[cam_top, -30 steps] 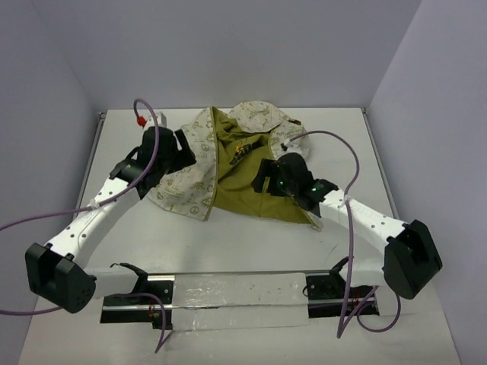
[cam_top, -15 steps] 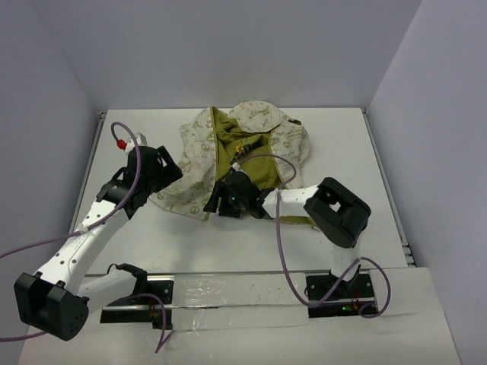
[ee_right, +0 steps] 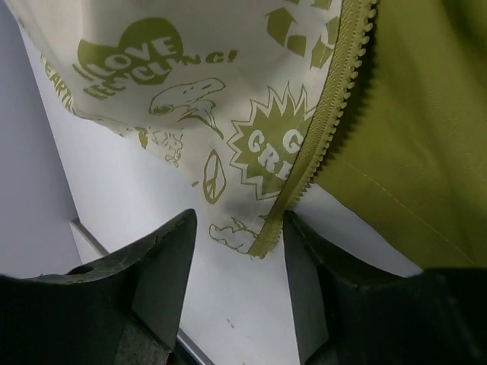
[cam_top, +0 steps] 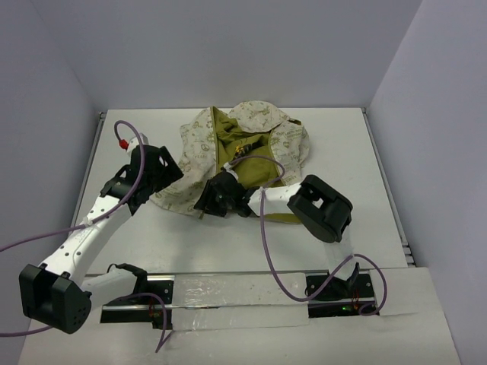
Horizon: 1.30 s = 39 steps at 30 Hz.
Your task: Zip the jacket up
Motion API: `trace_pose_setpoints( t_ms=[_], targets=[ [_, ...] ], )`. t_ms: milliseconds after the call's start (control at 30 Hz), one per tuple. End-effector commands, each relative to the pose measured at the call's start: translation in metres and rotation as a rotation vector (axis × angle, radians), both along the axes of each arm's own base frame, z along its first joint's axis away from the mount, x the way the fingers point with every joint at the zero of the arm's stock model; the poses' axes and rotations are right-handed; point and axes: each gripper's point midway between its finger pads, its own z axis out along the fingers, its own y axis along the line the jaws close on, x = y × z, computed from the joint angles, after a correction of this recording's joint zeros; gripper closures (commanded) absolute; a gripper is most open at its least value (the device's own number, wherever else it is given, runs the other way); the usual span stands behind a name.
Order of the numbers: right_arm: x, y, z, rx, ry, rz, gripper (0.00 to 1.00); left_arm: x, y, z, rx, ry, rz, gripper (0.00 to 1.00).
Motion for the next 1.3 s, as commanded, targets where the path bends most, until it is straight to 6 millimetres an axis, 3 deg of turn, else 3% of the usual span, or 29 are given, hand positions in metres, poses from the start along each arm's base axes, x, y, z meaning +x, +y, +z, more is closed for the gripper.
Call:
trace_pose_setpoints(
  t_ms=[0,100,167,333,433,500,567,667,767,833,867,967,1100,1167,1267],
  targets=[
    [0.005,-0.018,-0.026,-0.114,0.026,-0.094,0.58,0.007,0.003,0.02,-0.022,-0.068,0.022,0.11],
    [0.008,-0.017,-0.022,-0.11,0.007,-0.103,0.89,0.006,0.001,0.02,-0.036,-0.069,0.02,0.11],
    [0.011,-0.017,-0.017,-0.108,-0.016,-0.098,1.0,0.005,0.001,0.019,-0.041,-0.069,0.02,0.11],
    [0.01,-0.018,-0.005,-0.08,-0.061,-0.082,1.0,0.002,-0.004,0.006,-0.054,-0.044,0.0,0.11],
    [0.008,-0.021,0.006,-0.064,-0.097,-0.062,1.0,-0.002,-0.022,-0.014,-0.112,-0.008,-0.079,0.12],
    [0.004,-0.026,0.015,-0.046,-0.125,-0.053,1.0,-0.014,-0.041,-0.044,-0.173,0.07,-0.176,0.13],
    [0.002,-0.032,0.021,-0.05,-0.143,-0.044,1.0,-0.02,-0.05,-0.06,-0.207,0.114,-0.211,0.13],
    [-0.005,-0.043,0.028,-0.06,-0.16,-0.022,1.0,-0.028,-0.063,-0.071,-0.252,0.145,-0.279,0.13],
    [-0.018,-0.052,0.035,-0.073,-0.16,0.076,1.0,-0.028,-0.058,-0.07,-0.2,0.164,-0.292,0.14],
    [-0.029,-0.063,0.036,-0.104,-0.16,0.124,1.0,-0.023,-0.049,-0.059,-0.138,0.155,-0.273,0.13],
    [-0.029,-0.064,0.045,-0.095,-0.181,0.128,1.0,-0.022,-0.048,-0.058,-0.127,0.152,-0.278,0.13],
    [-0.039,-0.091,0.058,-0.124,-0.218,0.119,1.0,-0.013,-0.051,-0.028,-0.121,0.093,-0.306,0.13],
    [-0.05,-0.114,0.066,-0.158,-0.228,0.135,1.0,-0.011,-0.051,-0.012,-0.077,0.081,-0.351,0.13],
    [-0.049,-0.123,0.076,-0.165,-0.267,0.121,1.0,-0.016,-0.06,-0.011,-0.088,0.095,-0.431,0.14],
    [-0.048,-0.129,0.08,-0.177,-0.292,0.122,1.0,-0.033,-0.094,-0.008,-0.233,0.084,-0.608,0.15]
  ],
)
